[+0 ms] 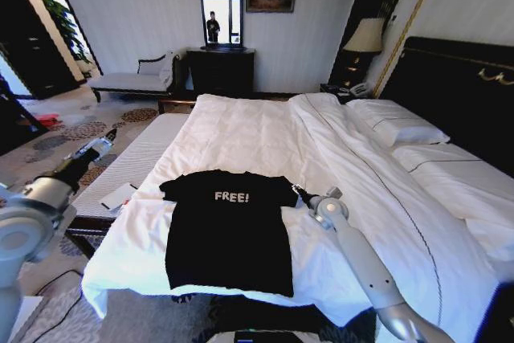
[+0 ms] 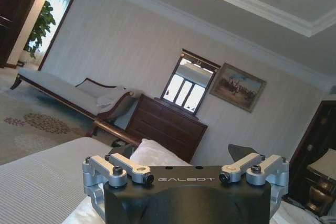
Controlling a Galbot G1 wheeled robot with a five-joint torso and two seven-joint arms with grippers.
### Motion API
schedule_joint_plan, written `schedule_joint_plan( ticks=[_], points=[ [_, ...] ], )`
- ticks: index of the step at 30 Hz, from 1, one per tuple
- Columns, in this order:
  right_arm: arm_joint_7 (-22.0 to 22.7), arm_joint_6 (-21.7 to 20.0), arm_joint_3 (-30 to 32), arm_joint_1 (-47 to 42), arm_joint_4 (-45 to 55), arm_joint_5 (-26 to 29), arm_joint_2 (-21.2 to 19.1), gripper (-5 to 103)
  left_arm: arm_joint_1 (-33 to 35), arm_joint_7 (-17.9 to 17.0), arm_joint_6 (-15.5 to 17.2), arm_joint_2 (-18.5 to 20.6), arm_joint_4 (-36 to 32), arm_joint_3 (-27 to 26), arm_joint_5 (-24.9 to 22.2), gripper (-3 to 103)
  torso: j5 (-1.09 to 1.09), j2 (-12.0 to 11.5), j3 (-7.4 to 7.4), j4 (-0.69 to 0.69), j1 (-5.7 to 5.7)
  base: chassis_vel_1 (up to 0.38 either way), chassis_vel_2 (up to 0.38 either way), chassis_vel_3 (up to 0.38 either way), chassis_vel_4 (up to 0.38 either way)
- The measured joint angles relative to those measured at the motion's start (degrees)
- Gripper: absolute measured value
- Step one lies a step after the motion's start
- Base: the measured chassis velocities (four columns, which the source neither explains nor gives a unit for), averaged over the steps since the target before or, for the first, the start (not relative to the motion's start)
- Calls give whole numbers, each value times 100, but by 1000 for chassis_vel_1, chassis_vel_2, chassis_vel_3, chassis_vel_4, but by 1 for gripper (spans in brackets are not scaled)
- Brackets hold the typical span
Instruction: Fold the clothes on the bed.
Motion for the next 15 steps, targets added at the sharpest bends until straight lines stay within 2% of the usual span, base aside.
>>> schedule_joint_plan(
  ticks=[1, 5, 7, 10, 12, 15],
  points=[
    [0, 0, 0, 0, 0, 0, 0, 78, 0, 0, 0, 0, 0, 0, 0, 100, 0, 0, 0, 0, 0, 0, 0, 0, 0],
    [-113, 79, -27, 80, -228, -184, -2, 56, -5, -21, 12, -6, -1, -9, 8, 100, 0, -1, 1, -2, 0, 0, 0, 0, 0],
    [-132, 97, -28, 87, -256, -212, -9, 56, -5, -23, 13, -9, -1, -11, 10, 100, 0, 0, 1, -1, 0, 0, 0, 0, 0],
    [-186, 156, -35, 109, -355, -332, -28, 39, -3, -26, 14, -36, 5, -3, 45, 100, 0, 0, 0, -2, 0, 0, 0, 0, 0],
    [-196, 172, -38, 129, -395, -373, -20, 39, -3, -26, 15, -47, 9, 7, 67, 100, 0, 0, 1, -2, 0, 0, 0, 0, 0],
    [-204, 203, -44, 223, -525, -443, 71, 24, 2, -26, 15, -84, 14, 38, 116, 100, 1, -1, 1, 0, 0, 0, 0, 0, 0]
  ],
)
